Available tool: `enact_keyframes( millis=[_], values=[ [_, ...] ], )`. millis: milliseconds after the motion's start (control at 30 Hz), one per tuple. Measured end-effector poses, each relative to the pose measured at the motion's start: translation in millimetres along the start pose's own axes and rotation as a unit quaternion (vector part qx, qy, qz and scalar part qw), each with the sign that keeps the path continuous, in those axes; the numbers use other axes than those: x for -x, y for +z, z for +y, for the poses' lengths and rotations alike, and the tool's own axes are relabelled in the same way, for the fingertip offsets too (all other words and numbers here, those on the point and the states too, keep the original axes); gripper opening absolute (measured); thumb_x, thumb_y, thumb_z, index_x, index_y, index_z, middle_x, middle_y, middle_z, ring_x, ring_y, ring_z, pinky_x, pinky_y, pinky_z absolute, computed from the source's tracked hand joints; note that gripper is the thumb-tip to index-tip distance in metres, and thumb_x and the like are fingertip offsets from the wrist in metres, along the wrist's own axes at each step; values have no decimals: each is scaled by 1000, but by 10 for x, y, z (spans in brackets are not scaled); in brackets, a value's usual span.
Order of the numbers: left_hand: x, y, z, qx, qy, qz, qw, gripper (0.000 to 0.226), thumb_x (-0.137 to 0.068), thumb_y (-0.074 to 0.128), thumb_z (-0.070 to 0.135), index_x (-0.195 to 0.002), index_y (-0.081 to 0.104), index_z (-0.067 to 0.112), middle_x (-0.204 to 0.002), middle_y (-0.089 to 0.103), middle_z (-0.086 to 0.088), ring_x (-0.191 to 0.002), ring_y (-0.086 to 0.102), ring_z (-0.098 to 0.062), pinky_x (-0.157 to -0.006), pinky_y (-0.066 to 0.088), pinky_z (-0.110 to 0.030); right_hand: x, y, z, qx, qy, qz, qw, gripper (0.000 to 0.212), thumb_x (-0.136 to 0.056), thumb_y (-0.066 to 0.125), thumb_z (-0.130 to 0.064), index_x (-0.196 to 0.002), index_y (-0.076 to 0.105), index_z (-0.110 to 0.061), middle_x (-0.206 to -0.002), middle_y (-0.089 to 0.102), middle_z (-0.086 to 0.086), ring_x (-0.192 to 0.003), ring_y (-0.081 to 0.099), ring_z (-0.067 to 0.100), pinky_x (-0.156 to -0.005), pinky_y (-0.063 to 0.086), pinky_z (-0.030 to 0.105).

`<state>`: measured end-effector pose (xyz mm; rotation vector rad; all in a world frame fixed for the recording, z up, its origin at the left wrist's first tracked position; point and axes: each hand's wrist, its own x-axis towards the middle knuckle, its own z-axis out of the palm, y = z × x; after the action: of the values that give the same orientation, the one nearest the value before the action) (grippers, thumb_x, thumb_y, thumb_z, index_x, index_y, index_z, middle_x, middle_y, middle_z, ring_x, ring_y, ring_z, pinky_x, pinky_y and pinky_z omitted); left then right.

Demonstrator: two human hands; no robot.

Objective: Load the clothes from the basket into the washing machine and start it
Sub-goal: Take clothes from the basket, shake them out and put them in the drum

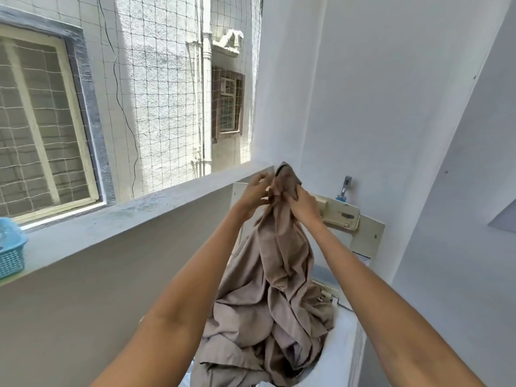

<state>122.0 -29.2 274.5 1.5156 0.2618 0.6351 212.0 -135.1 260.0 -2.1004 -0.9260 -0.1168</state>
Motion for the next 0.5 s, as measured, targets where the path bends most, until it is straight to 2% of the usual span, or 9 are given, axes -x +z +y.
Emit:
enact_keyframes(
  millis=[67, 133, 200, 233, 267, 333, 367, 433, 500],
  values=[
    [93, -146, -249, -58, -29, 57, 996, 36, -94, 48, 48, -112, 49, 17, -103, 58, -2, -91, 59, -20, -73, 45, -29, -45, 2, 62, 19, 8, 8, 1000, 36, -98, 44, -30, -123, 53, -7, -119, 62, 21, -111, 57, 37, -84, 42, 37],
    [244, -300, -663, -172, -95, 66, 978, 62, -86, 52, 62, -118, 51, 8, -111, 59, -8, -109, 58, -29, -80, 44, -33, -67, -6, 120, 0, 29, 20, 999, 33, -98, 41, -28, -119, 55, -6, -117, 62, 20, -108, 57, 37, -81, 41, 35],
    [436, -477, -1170, -328, -186, 28, 926, 84, -79, 54, 69, -129, 46, 2, -130, 54, -16, -121, 52, -33, -94, 44, -37, -70, -14, 148, -36, 44, 44, 997, 33, -99, 39, -27, -118, 56, -6, -116, 63, 20, -108, 58, 36, -80, 40, 34],
    [625, -511, -1323, -386, -221, 9, 896, 85, -81, 56, 65, -135, 40, 1, -138, 48, -17, -125, 48, -32, -99, 43, -37, -79, -17, 164, -49, 47, 56, 996, 33, -99, 39, -27, -118, 57, -6, -115, 63, 20, -108, 58, 36, -82, 40, 34],
    [793, -538, -1497, -399, -248, -5, 883, 83, -83, 58, 59, -138, 35, 2, -141, 45, -17, -127, 47, -30, -101, 42, -37, -74, -19, 174, -56, 52, 64, 995, 33, -99, 39, -26, -117, 57, -6, -115, 63, 20, -108, 58, 36, -84, 41, 35],
    [1126, -570, -1832, -371, -330, -11, 868, 66, -89, 59, 44, -137, 36, 5, -137, 49, -13, -122, 50, -25, -98, 45, -32, -81, -13, 217, -67, 55, 77, 993, 31, -98, 39, -25, -113, 58, -5, -111, 64, 20, -105, 59, 37, -87, 43, 39],
    [1276, -610, -2031, -404, -355, 2, 843, 65, -88, 59, 42, -139, 35, 10, -137, 49, -10, -122, 51, -24, -98, 45, -31, -81, 5, 259, -77, 52, 78, 993, 30, -98, 39, -25, -110, 59, -5, -108, 65, 20, -102, 59, 37, -86, 44, 41],
    [1429, -690, -2318, -518, -348, 29, 781, 59, -90, 53, 35, -142, 36, 13, -139, 49, -7, -124, 50, -26, -98, 45, -33, -36, 41, 328, -90, 40, 72, 993, 29, -97, 39, -25, -105, 59, -6, -101, 66, 19, -97, 61, 36, -80, 46, 40],
    [1354, -737, -2452, -513, -342, 65, 784, 46, -92, 43, 24, -137, 44, 15, -132, 55, -9, -119, 54, -28, -92, 46, -35, 43, 91, 408, -84, 29, 60, 994, 28, -98, 39, -25, -102, 58, -6, -97, 65, 18, -93, 61, 35, -71, 42, 34]
  ],
)
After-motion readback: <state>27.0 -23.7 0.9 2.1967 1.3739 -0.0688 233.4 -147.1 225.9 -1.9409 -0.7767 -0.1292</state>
